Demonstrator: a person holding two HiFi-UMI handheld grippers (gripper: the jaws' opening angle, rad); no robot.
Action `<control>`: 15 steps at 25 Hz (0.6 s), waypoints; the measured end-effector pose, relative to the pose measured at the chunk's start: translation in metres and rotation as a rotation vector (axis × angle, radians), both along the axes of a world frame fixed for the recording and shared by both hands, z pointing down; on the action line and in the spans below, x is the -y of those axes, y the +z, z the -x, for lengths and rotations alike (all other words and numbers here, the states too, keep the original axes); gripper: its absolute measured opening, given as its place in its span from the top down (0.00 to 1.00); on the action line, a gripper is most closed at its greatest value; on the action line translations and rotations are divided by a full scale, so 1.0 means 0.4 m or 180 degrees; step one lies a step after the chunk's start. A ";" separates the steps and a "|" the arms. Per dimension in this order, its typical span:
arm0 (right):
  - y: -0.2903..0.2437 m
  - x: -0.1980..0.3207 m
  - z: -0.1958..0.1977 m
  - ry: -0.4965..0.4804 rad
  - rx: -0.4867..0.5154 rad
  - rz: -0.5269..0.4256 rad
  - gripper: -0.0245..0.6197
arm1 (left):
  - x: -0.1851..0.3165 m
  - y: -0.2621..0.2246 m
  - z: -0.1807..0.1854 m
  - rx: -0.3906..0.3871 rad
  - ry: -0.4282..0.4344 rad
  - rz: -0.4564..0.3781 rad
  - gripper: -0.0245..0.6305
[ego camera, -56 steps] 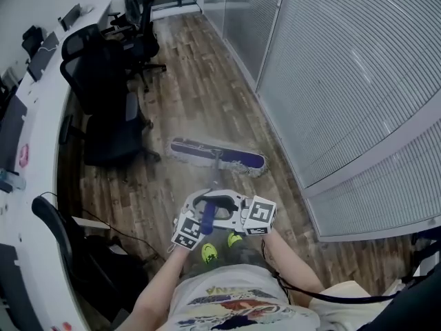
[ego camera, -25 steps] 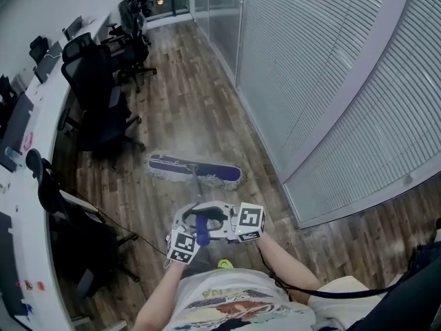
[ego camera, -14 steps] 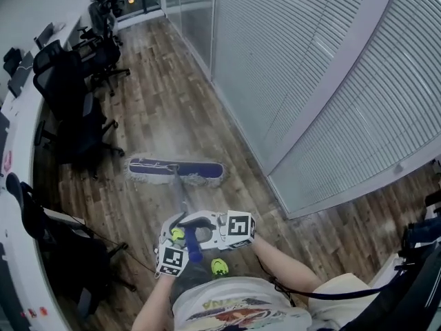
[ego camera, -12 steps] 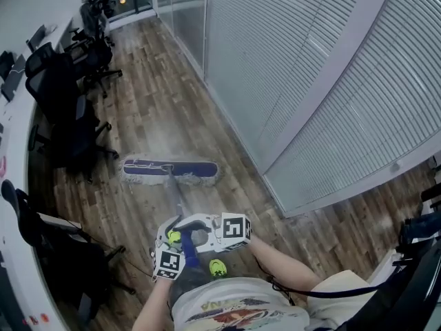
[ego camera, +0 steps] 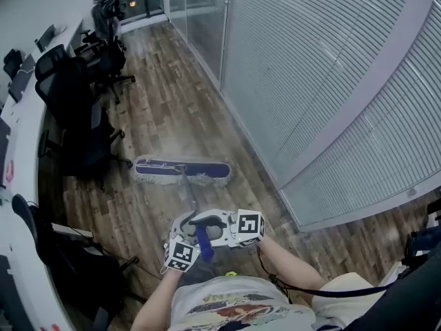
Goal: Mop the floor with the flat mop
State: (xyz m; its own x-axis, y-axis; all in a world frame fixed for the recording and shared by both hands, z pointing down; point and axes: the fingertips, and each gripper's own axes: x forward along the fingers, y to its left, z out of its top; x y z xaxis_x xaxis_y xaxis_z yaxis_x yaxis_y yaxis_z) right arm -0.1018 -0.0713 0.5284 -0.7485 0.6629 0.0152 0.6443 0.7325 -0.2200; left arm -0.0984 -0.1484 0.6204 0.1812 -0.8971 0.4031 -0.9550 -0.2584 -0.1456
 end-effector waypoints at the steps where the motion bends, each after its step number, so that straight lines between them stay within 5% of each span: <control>1: -0.004 0.011 0.036 0.0001 -0.0019 -0.0017 0.58 | 0.012 -0.004 0.034 0.0000 0.0030 0.0020 0.76; 15: 0.010 0.160 0.444 0.0006 0.0072 -0.0081 0.58 | 0.168 0.019 0.435 0.0000 0.0111 0.0004 0.76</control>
